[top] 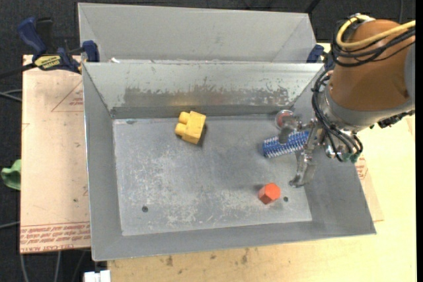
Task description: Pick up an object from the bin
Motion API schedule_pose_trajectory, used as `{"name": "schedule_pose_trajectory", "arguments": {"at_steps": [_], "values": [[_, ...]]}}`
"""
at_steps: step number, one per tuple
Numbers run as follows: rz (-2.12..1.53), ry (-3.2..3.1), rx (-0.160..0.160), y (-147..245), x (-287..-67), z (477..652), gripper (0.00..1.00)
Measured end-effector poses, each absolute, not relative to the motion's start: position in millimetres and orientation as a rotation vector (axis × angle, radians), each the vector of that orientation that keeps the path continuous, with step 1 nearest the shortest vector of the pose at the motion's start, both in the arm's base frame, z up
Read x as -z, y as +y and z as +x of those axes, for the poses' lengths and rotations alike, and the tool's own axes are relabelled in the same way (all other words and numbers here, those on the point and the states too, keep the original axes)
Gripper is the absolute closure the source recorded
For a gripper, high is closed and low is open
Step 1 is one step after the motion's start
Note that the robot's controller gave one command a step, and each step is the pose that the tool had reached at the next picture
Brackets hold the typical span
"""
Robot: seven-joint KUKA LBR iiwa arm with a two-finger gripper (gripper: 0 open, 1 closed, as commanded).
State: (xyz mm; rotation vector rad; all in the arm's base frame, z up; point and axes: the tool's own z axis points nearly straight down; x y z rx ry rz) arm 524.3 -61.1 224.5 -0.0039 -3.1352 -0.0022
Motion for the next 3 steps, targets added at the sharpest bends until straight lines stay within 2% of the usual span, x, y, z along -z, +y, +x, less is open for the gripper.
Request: {"name": "schedule_pose_trajectory", "arguments": {"at_steps": [1, 2, 3], "values": [[0.706, -3.068, -0.003, -72.3, -293.6, 494.3, 0.0], [0.79, -3.035, 0.008, -37.7, -163.4, 509.0, 0.0], [0.614, -3.076, 0.005, -46.5, -67.5, 513.4, 0.0]]}}
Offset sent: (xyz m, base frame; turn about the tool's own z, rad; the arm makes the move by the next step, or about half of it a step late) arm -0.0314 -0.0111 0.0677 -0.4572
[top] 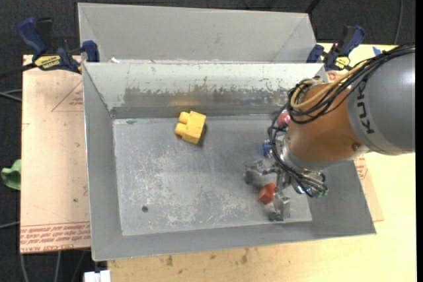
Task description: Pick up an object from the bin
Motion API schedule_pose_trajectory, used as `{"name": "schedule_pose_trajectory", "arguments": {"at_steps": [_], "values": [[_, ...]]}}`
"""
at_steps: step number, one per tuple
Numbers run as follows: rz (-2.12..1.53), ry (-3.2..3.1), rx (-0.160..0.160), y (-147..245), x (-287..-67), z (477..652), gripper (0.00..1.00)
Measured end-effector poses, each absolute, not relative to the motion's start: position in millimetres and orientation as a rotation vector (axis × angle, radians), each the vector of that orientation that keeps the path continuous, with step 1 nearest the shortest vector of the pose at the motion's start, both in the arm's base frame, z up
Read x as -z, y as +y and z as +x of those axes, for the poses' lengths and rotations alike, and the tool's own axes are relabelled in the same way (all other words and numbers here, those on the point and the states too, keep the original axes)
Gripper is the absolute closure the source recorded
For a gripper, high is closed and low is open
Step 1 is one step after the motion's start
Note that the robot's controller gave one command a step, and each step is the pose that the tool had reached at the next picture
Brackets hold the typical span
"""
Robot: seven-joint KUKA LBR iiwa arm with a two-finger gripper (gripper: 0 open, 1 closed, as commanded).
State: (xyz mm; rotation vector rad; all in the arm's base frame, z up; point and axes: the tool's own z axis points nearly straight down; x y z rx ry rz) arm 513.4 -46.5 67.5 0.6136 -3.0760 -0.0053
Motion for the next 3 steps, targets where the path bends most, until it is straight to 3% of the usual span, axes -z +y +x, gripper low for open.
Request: {"name": "schedule_pose_trajectory", "arguments": {"at_steps": [1, 2, 3], "values": [[0.71, -3.067, 0.003, -115.6, -71.3, 545.4, 0.0], [0.812, -3.034, 0.008, -61.6, -76.8, 513.6, 0.0], [0.805, -3.038, 0.002, -65.3, -76.9, 514.8, 1.0]]}}
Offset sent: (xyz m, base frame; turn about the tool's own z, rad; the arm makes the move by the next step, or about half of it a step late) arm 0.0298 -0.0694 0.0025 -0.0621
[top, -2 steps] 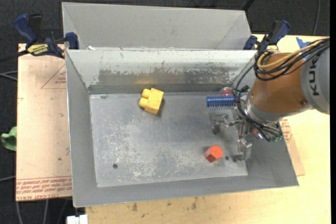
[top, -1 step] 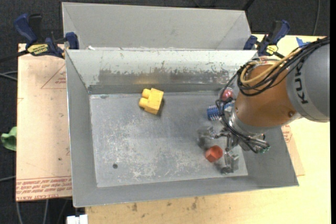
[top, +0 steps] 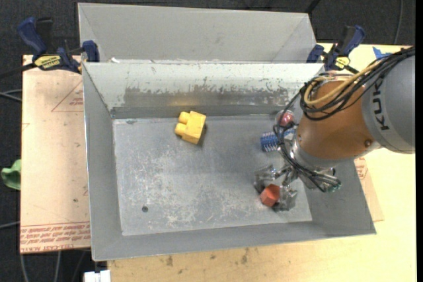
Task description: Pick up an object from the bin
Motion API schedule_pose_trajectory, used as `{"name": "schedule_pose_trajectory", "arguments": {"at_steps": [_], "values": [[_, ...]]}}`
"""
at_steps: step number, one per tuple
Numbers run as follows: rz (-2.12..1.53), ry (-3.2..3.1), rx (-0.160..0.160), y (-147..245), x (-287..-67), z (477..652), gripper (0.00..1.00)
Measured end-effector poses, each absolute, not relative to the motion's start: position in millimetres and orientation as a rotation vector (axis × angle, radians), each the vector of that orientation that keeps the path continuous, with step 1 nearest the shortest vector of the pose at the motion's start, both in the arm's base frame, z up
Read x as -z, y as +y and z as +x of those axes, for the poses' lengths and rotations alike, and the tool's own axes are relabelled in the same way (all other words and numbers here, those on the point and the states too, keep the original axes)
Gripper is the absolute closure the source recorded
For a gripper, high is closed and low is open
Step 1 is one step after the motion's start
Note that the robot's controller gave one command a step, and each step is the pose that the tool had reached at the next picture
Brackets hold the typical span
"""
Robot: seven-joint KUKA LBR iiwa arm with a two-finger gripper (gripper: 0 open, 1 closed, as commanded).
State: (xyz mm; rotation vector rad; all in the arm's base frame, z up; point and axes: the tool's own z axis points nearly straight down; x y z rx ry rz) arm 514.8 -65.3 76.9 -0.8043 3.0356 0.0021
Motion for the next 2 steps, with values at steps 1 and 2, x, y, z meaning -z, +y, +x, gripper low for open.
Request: {"name": "schedule_pose_trajectory", "arguments": {"at_steps": [1, 2], "values": [[-1.068, 2.949, 0.0, -63.3, -71.3, 511.9, 1.0], [-1.719, 2.623, 0.008, -150.2, -219.7, 496.3, 1.0]]}}
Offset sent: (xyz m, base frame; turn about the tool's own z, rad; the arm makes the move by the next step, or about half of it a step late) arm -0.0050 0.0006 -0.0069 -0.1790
